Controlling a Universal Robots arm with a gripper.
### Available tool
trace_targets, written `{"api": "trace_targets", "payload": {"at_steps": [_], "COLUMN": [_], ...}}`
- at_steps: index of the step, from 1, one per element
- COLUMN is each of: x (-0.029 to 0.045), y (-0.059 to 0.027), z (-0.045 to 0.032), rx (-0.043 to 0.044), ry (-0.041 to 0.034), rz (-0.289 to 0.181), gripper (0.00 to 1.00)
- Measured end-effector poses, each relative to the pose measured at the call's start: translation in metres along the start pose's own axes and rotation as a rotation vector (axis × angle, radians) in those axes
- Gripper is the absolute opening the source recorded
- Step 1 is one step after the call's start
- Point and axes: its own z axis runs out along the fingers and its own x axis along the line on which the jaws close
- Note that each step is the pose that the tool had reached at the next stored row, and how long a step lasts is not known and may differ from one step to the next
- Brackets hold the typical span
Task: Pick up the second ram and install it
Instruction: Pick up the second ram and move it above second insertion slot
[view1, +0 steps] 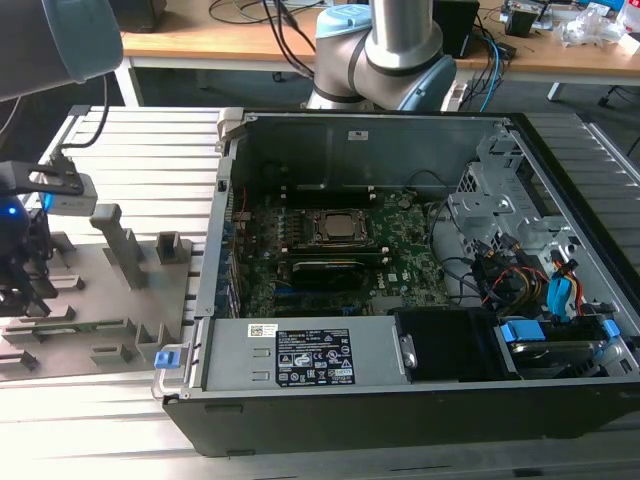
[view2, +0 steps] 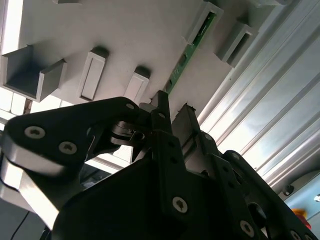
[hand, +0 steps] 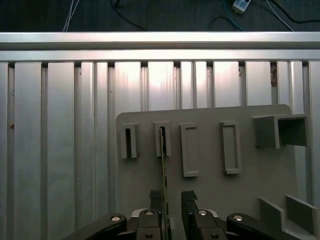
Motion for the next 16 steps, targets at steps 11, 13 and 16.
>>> {"api": "trace_targets", "payload": {"at_steps": [11, 13, 16], "x": [0.0005, 0.0006, 0.0006], "y": [-0.0038, -0.0040, -0.0042], "z": [0.0277, 0.0318, 0.0359], "rx": [0.0000, 0.0001, 0.0000], "ry": [0.0004, 0.0004, 0.0004], "rz": [0.000, 0.000, 0.000], "gripper": [0.30, 0.30, 0.30]}}
